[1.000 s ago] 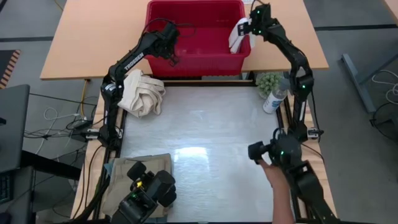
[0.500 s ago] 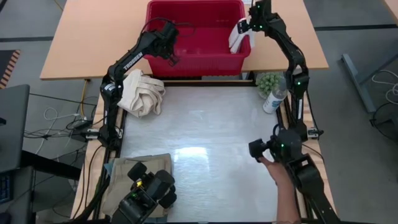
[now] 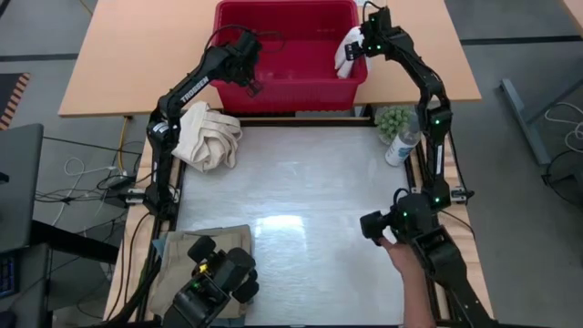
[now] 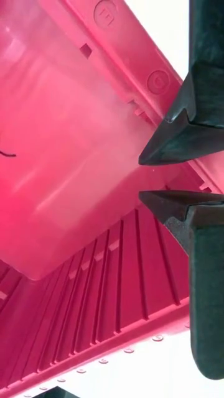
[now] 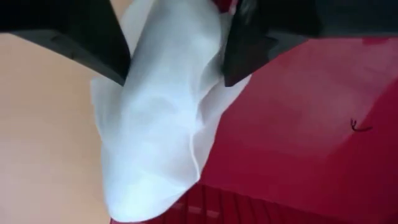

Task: Fold Laundry from Bin
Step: Put the white underwear in the center of the table, then fold the white underwear

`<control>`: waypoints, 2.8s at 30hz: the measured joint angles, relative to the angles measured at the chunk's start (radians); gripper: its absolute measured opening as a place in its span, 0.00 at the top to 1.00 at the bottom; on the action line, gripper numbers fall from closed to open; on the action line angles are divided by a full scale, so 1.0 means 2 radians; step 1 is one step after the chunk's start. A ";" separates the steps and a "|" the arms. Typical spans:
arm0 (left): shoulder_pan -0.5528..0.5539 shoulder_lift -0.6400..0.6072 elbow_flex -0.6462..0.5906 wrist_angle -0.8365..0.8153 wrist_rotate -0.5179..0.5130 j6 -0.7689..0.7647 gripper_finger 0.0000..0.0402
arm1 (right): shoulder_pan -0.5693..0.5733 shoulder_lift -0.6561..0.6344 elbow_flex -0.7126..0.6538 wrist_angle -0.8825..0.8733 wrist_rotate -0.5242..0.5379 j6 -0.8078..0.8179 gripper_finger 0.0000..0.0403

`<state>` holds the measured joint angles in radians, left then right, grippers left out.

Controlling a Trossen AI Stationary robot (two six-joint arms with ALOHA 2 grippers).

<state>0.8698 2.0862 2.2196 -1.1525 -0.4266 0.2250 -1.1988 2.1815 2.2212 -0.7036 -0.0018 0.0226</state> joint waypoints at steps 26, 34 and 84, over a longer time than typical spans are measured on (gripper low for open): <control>0.000 -0.001 0.000 0.008 0.000 0.012 0.83 | 0.010 -0.016 0.066 0.039 -0.016 -0.036 0.94; 0.000 0.000 0.045 0.011 0.012 0.044 0.83 | 0.028 -0.098 0.067 0.055 -0.113 -0.044 0.94; -0.557 -0.270 0.066 0.011 0.350 -0.248 0.83 | 0.643 -0.246 -0.177 -0.272 -0.319 0.061 0.37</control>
<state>-0.2445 1.5459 2.3524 -1.1301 0.2725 -0.2710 0.0863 1.6893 1.8675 -1.2478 -0.6405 0.1449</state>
